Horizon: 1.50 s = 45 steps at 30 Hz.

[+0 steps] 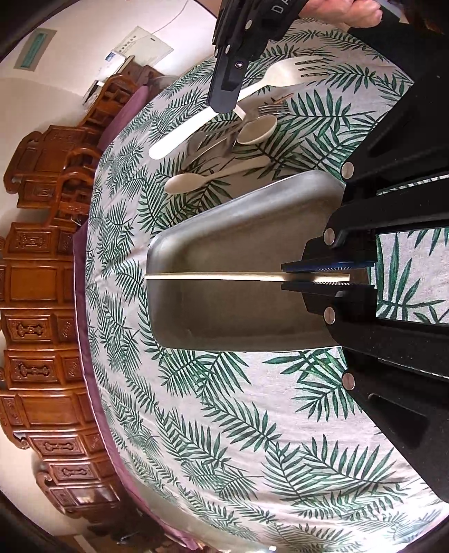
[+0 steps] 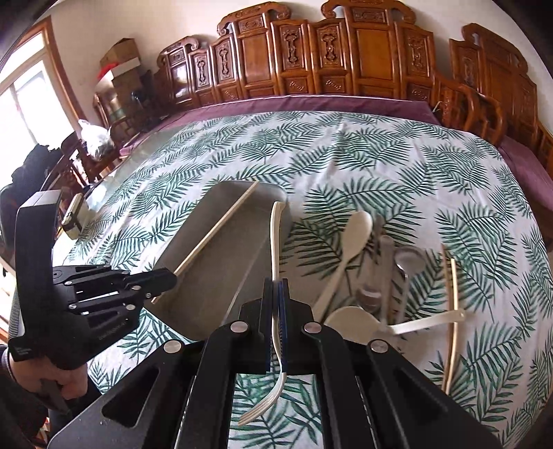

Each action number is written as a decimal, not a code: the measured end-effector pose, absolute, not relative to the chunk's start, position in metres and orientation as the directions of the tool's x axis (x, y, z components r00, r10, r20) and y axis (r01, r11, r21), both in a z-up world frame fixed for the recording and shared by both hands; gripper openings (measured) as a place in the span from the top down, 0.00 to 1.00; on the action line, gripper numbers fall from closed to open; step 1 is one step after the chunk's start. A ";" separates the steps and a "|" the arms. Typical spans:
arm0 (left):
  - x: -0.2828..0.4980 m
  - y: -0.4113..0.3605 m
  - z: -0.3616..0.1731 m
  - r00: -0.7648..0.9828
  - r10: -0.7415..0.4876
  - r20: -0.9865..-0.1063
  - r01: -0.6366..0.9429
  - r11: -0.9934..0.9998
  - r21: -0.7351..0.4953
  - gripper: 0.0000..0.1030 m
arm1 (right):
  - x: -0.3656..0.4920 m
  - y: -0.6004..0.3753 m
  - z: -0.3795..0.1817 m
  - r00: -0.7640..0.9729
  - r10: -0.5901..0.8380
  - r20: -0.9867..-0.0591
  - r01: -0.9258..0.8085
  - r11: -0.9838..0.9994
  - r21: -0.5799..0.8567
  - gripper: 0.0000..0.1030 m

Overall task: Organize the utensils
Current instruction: 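Carry the chopstick with the left gripper into the grey tray and release, then lower the wooden fork into the grey tray and open the right gripper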

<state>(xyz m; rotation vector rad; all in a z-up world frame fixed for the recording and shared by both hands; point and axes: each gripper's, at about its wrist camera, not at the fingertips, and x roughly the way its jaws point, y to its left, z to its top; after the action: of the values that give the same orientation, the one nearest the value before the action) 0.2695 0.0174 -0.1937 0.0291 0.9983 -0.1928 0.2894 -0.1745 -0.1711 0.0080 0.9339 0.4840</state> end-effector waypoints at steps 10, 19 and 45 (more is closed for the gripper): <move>0.266 0.036 -0.177 0.570 -0.155 -0.807 0.166 0.984 -0.072 0.95 | 0.308 -0.144 -0.180 0.469 0.410 -0.782 -0.409 0.886 0.218 0.96; 0.255 0.068 -0.164 0.605 -0.132 -0.786 0.139 0.989 -0.060 0.95 | 0.331 -0.101 -0.200 0.432 0.420 -0.798 -0.423 0.876 0.232 0.96; 0.241 0.046 -0.152 0.627 -0.169 -0.761 0.188 0.980 -0.063 0.95 | 0.299 -0.167 -0.168 0.504 0.424 -0.753 -0.442 0.875 0.197 0.95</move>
<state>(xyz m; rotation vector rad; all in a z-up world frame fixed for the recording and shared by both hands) 0.2412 0.0459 -0.1520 0.0231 0.8700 -0.2045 0.2994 -0.1673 -0.1679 -0.0224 0.9024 0.5227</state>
